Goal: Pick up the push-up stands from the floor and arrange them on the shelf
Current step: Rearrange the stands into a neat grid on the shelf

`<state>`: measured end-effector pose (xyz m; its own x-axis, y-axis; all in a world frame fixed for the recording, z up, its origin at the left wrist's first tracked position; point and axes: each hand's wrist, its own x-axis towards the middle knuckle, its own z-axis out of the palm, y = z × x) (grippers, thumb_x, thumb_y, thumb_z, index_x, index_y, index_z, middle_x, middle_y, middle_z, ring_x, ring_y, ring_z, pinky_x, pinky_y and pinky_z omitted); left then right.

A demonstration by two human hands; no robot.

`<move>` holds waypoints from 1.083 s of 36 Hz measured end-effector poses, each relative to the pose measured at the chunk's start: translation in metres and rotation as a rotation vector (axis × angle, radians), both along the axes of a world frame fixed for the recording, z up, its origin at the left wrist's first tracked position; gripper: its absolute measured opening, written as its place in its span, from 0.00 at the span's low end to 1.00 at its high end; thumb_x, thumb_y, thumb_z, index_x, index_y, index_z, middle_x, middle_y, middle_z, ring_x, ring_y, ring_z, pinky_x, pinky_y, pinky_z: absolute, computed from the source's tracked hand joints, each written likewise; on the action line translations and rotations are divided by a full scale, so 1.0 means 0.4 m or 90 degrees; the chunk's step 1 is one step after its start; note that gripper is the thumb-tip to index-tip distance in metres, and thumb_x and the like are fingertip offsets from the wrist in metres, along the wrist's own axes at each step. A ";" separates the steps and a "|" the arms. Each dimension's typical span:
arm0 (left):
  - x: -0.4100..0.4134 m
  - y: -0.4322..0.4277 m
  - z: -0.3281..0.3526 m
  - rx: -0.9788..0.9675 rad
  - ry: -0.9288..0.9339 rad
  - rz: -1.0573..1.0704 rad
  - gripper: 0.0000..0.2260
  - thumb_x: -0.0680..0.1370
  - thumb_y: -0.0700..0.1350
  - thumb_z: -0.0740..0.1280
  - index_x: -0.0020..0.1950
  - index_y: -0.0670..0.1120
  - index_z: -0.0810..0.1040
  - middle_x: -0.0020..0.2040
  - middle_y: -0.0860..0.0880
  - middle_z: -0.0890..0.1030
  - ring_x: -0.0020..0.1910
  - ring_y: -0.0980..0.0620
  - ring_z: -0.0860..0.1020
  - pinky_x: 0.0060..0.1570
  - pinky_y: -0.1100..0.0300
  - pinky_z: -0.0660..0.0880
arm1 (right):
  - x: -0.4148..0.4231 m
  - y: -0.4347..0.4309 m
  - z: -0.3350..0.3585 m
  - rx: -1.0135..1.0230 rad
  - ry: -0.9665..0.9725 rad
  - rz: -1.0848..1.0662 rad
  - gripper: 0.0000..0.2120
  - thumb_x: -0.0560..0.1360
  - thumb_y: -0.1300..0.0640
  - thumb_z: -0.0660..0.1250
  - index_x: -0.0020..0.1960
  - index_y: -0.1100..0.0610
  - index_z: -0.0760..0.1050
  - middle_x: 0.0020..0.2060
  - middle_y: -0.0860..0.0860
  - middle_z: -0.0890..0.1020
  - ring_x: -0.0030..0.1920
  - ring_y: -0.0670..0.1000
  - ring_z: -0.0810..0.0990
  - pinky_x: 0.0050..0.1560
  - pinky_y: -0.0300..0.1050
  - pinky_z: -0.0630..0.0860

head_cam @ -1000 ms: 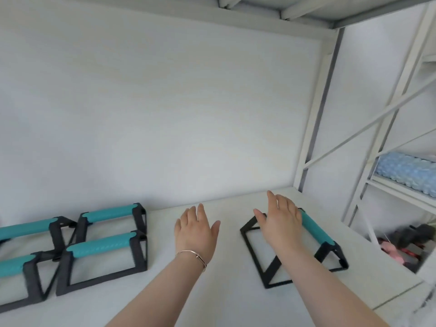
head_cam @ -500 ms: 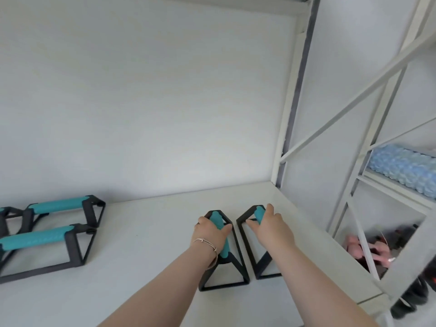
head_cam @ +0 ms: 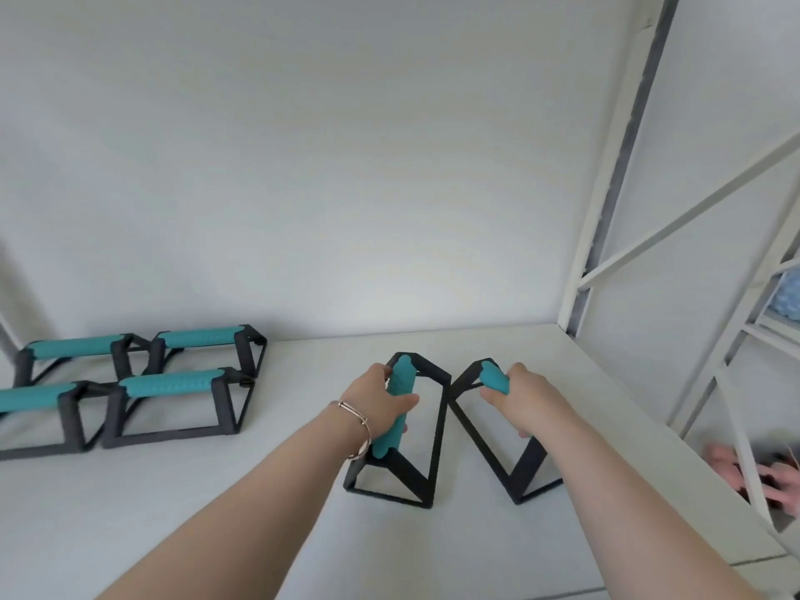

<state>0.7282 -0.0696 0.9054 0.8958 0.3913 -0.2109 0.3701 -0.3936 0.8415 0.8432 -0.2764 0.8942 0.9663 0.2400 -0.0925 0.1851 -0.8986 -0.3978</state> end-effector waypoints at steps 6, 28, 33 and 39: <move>-0.156 0.198 0.046 0.167 0.004 -0.050 0.23 0.76 0.52 0.67 0.70 0.54 0.68 0.47 0.51 0.80 0.38 0.53 0.84 0.36 0.57 0.82 | -0.104 0.143 0.034 0.047 -0.037 0.093 0.18 0.72 0.38 0.65 0.50 0.52 0.70 0.40 0.50 0.78 0.35 0.53 0.79 0.37 0.45 0.74; -0.738 0.958 0.043 0.432 0.144 -0.226 0.14 0.76 0.62 0.65 0.58 0.61 0.70 0.46 0.57 0.79 0.43 0.57 0.78 0.48 0.57 0.76 | -0.575 0.799 0.015 0.049 0.006 0.430 0.21 0.74 0.43 0.69 0.66 0.41 0.73 0.60 0.43 0.77 0.59 0.48 0.75 0.61 0.45 0.71; -0.775 1.028 0.008 0.484 0.145 -0.262 0.17 0.78 0.59 0.62 0.66 0.59 0.70 0.54 0.57 0.78 0.50 0.56 0.75 0.53 0.58 0.71 | -0.624 0.881 0.005 0.002 -0.025 0.451 0.22 0.76 0.44 0.66 0.69 0.42 0.70 0.56 0.45 0.76 0.58 0.50 0.74 0.61 0.47 0.70; -0.772 1.065 -0.034 0.506 0.123 -0.277 0.19 0.79 0.57 0.62 0.70 0.58 0.68 0.59 0.55 0.77 0.55 0.55 0.73 0.60 0.55 0.71 | -0.644 0.924 -0.012 -0.042 -0.080 0.434 0.20 0.77 0.42 0.63 0.69 0.41 0.70 0.53 0.46 0.76 0.53 0.51 0.74 0.60 0.48 0.68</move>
